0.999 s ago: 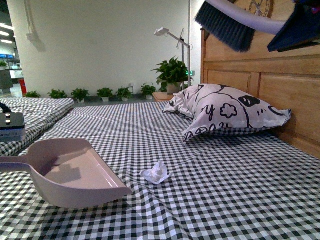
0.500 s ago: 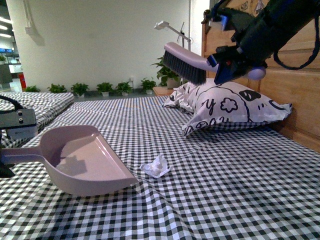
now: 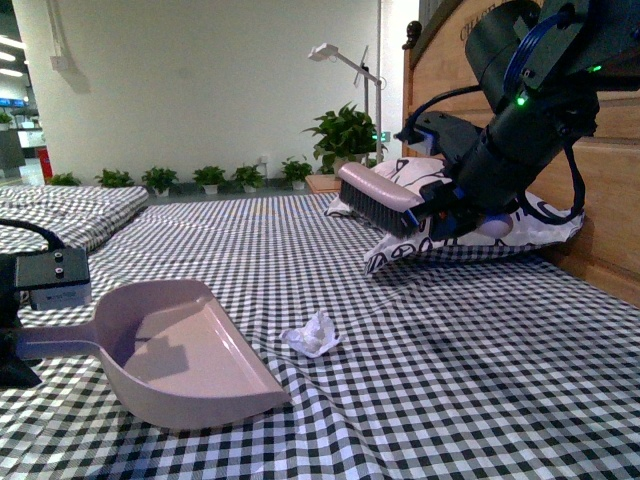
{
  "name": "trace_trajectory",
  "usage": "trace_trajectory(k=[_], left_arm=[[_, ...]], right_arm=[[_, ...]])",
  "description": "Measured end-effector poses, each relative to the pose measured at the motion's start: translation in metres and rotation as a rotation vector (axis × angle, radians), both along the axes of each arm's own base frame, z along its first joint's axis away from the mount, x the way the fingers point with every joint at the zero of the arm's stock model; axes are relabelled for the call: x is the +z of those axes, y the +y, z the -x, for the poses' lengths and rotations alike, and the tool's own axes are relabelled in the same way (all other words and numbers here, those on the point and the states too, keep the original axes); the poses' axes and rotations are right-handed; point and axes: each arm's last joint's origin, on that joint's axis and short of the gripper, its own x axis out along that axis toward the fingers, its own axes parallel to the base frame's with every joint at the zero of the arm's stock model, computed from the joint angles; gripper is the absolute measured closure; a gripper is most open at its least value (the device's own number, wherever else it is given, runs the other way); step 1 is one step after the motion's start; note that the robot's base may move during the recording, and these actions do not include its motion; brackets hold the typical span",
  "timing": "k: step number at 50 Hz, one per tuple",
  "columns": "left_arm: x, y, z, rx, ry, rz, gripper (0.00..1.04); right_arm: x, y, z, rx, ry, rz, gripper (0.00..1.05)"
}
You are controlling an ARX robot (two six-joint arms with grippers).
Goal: Clean up trash
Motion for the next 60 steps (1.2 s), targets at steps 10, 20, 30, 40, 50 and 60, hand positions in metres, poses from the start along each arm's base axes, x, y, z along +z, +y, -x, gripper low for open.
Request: trace_trajectory(k=[10,20,30,40,50,60], left_arm=[[-0.006,-0.006,-0.004,-0.015,-0.002,0.0,0.81],[-0.01,-0.012,-0.006,-0.031,-0.005,0.002,0.81],[-0.011,-0.016,-0.007,-0.038,0.001,0.002,0.81],[-0.013,-0.016,-0.006,-0.038,0.017,0.003,0.81],[-0.013,-0.017,-0.005,-0.039,0.025,0.004,0.81],[-0.014,-0.017,-0.004,-0.039,0.037,0.005,0.81]], right_arm=[[-0.028,0.001,-0.008,-0.027,0.025,0.046,0.86],[-0.046,-0.005,-0.017,-0.063,0.027,0.094,0.86],[-0.061,-0.012,-0.02,-0.092,0.025,0.117,0.86],[-0.091,-0.008,-0.016,-0.064,0.065,0.179,0.86],[-0.107,0.007,-0.012,-0.023,0.078,0.219,0.86],[-0.109,0.018,-0.008,0.001,0.07,0.226,0.86]])
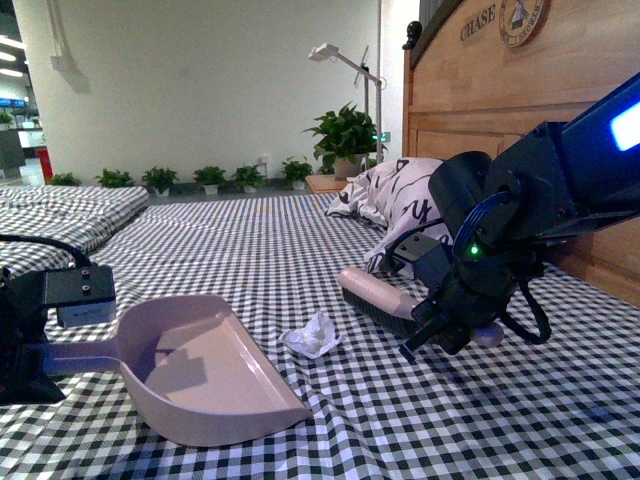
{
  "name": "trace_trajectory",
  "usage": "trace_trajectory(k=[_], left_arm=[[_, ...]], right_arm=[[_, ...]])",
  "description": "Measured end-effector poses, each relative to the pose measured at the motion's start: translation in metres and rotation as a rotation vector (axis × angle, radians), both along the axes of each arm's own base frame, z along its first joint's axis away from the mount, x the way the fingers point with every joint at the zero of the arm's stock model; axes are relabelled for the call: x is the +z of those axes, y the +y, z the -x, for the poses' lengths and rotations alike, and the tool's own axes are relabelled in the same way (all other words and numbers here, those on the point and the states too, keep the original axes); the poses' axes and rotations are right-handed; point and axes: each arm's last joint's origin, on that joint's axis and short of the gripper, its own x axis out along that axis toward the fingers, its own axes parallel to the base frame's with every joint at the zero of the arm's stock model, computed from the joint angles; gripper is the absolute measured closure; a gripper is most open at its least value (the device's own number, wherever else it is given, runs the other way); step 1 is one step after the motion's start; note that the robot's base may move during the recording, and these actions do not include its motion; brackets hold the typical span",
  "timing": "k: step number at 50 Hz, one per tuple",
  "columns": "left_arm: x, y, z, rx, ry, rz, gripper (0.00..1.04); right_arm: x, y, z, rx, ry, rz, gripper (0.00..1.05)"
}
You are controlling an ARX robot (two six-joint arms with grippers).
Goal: Clean up trash
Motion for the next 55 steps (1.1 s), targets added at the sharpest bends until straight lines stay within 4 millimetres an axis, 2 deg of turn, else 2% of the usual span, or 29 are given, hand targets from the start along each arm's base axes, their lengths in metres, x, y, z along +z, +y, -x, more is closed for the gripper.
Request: trace_trajectory(k=[18,25,31,39,44,48,55], left_arm=[[0.0,0.0,0.0,0.001,0.001,0.001,0.81],[0.0,0.0,0.0,0.001,0.001,0.001,0.81],[0.0,0.0,0.0,0.001,0.002,0.001,0.81],[0.0,0.0,0.0,0.001,0.004,0.002,0.81],[0.0,0.0,0.0,0.002,0.004,0.003,0.81],[0.0,-0.001,0.0,0.001,0.004,0.003,0.81],[0.0,-0.002,0.0,0.0,0.002,0.005,0.81]], right_arm=[[-0.027,0.019,0.024,0.092,0.073,0.035,0.86],[-0.024,0.021,0.038,0.146,0.109,0.026,0.86],[-0.014,0.025,0.053,0.213,0.146,-0.018,0.86],[0.009,0.038,0.079,0.35,0.218,-0.137,0.86],[0.028,0.042,0.093,0.44,0.302,-0.286,0.86],[0.044,0.044,0.093,0.462,0.302,-0.382,0.86],[0.06,0.038,0.08,0.399,0.219,-0.384,0.86]])
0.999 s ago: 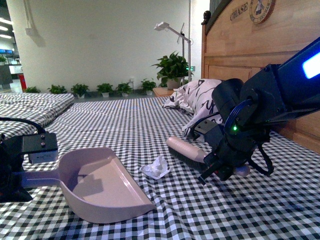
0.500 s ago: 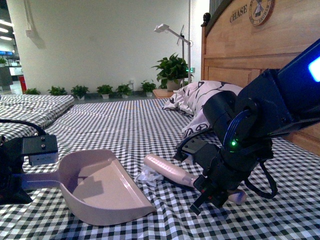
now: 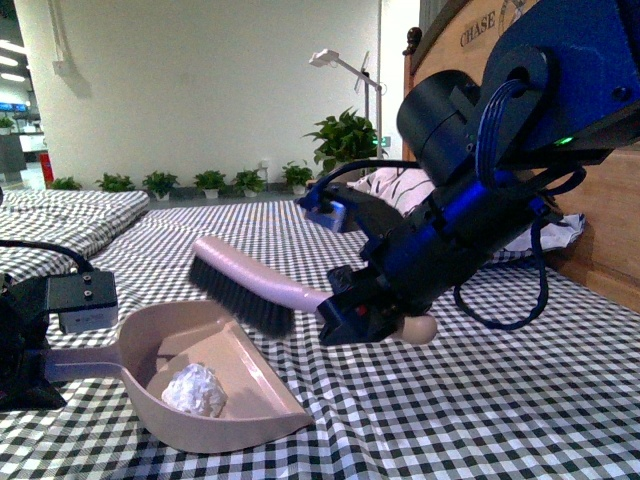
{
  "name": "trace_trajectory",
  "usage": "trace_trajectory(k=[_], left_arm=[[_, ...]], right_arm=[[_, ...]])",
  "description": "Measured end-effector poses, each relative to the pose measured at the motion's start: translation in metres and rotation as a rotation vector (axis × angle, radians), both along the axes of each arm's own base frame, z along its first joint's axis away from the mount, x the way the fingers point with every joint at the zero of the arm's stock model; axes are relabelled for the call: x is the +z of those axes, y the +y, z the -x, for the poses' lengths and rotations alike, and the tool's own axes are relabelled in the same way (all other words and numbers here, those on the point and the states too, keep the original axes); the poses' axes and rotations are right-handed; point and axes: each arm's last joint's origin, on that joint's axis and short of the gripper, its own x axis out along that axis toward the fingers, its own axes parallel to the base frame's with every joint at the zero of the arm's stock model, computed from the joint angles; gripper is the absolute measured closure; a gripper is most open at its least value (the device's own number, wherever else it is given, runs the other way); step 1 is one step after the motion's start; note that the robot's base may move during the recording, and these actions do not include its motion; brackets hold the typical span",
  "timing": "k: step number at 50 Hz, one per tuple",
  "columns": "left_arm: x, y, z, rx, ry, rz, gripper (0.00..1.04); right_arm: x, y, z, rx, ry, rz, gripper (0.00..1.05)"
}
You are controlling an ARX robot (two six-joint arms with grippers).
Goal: Clean up trash
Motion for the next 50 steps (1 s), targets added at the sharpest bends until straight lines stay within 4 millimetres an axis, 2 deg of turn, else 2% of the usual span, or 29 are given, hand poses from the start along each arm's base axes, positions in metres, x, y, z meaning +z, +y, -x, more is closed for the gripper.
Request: trace_trajectory(k=[14,26,39,50], left_arm=[[0.004,-0.001,-0.005,0.0,-0.055,0.079,0.81],[0.013,0.006,-0.006,0.028,-0.145,0.189,0.81],[0.048,0.027,-0.002,0.173,-0.351,0.282,0.81],[0.084,0.037,0.008,0.424,-0.537,0.366,0.81]], right_arm=[[0.009,-0.028,-0.032,-0.243,-0.18,0.026,0.86],[0.021,-0.04,-0.043,-0.335,-0.257,-0.059,0.86],[0.045,-0.063,-0.032,-0.433,-0.35,-0.182,0.86],[0.082,-0.089,-0.007,-0.526,-0.563,-0.322,0.86]])
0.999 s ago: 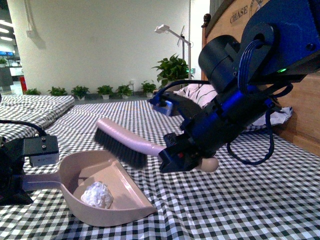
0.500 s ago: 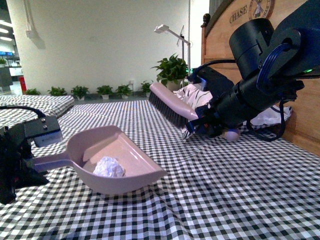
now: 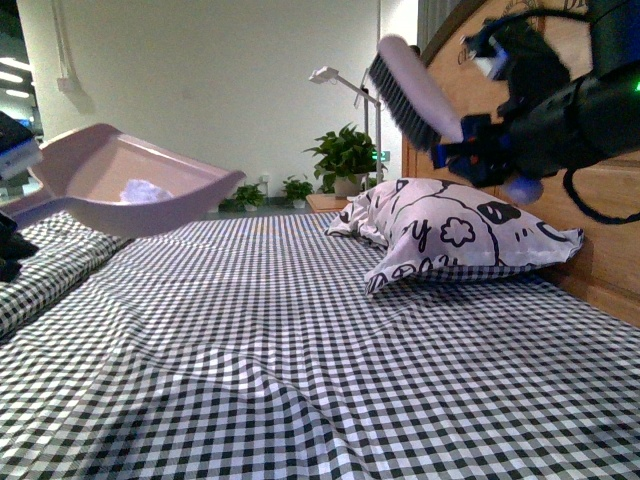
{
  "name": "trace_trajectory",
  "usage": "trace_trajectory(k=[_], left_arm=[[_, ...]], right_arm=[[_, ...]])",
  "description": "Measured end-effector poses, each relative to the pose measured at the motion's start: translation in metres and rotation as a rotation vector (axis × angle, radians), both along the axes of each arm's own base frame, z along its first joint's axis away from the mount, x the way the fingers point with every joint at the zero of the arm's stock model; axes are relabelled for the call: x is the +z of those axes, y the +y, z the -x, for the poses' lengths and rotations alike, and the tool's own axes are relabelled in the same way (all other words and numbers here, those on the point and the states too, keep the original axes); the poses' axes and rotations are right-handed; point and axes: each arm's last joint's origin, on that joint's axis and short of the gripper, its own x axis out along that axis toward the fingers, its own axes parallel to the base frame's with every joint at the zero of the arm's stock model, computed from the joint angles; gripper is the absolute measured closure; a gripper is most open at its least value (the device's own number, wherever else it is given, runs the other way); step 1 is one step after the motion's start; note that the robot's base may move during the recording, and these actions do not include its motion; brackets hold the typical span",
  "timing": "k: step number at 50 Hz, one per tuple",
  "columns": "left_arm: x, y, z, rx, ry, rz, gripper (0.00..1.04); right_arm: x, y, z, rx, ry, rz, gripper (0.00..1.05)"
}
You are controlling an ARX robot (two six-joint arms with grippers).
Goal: Clean up trash
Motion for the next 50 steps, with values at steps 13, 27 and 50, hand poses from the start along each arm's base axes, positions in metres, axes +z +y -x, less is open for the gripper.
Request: trace_trajectory(k=[13,27,50], left_arm=[[0.032,-0.01,0.046,0.336,-0.105,0.175,0.81],[0.041,-0.045,0.128,0.507,-0.323,0.36,0.81],[0.015,-0.085,0.201,0.49,-0.341,0.428,0.81]], right_arm=[[0.012,-0.023,0.057,-0.023,-0.202,-0.067,0.86],[0.015,-0.049,0.126,-0.031,-0.29,-0.171,0.86],[-0.016,-0.063,0.184,-0.08,-0.323,-0.252,0.86]])
